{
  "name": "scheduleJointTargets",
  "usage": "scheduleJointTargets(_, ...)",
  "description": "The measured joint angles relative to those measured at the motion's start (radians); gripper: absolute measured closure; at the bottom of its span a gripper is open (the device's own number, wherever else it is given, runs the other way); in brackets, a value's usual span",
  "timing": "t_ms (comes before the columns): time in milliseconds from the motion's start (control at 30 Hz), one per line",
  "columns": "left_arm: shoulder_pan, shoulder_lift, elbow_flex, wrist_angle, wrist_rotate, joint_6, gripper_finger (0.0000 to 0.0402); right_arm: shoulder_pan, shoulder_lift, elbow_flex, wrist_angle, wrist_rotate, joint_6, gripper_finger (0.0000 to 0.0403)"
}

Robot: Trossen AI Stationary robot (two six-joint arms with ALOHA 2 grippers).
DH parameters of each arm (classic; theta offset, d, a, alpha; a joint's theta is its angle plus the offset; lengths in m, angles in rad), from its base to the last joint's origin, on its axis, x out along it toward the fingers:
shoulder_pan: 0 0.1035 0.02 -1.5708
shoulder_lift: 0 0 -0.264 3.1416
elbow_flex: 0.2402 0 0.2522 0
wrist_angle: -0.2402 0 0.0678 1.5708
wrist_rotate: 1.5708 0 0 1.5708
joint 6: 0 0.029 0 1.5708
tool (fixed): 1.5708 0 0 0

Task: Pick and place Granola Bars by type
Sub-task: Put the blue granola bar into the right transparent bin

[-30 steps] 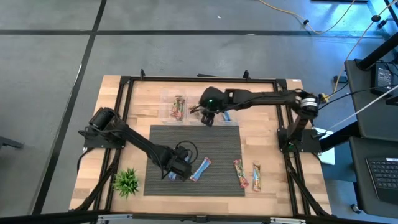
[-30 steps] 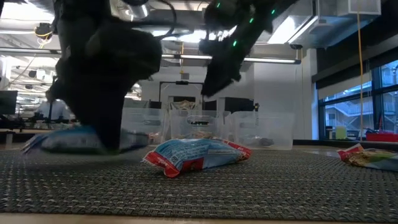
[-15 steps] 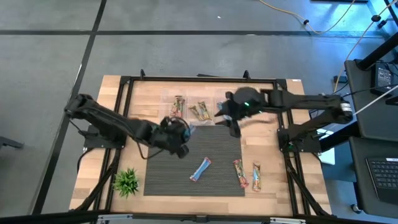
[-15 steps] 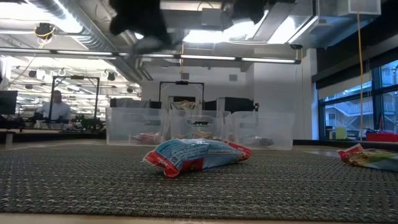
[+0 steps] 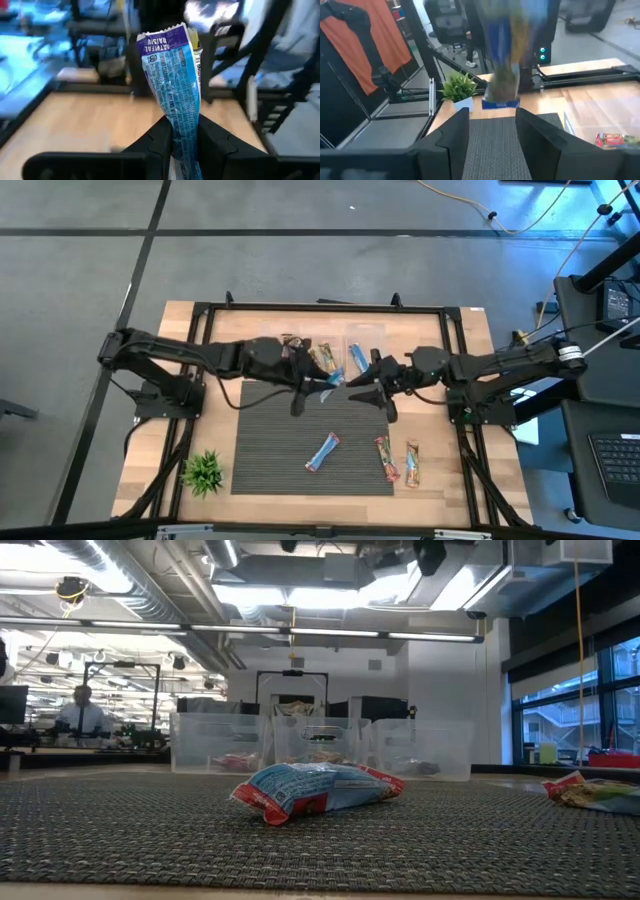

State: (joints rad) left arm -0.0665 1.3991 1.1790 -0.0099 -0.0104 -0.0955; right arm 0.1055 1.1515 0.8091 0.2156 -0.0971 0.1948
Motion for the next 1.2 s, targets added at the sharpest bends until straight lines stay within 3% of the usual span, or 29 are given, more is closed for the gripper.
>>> scheduleJointTargets(133,0.044,0.010,0.002,0.066,0.061,0.013,0.0336,0.013,0.008,-0.003,0.007,0.024,0.043,0.0222)
scheduleJointTargets(333,0.067,0.024,0.001,0.126,0.127,0.023,0.0336,0.030,0.017,-0.004,0.002,0.197,0.065,0.0152)
scheduleJointTargets(567,0.067,0.037,0.002,0.169,0.136,0.042,0.0336,0.030,0.030,-0.004,0.082,0.234,0.066,0.0105)
scheduleJointTargets(967,0.069,0.042,0.002,0.203,0.131,0.072,0.0336,0.030,0.162,-0.003,0.352,0.246,0.043,0.0108)
scheduleJointTargets(1200,0.070,0.042,0.002,0.195,0.052,0.092,0.0336,0.030,0.170,-0.003,0.354,0.246,0.063,0.0184)
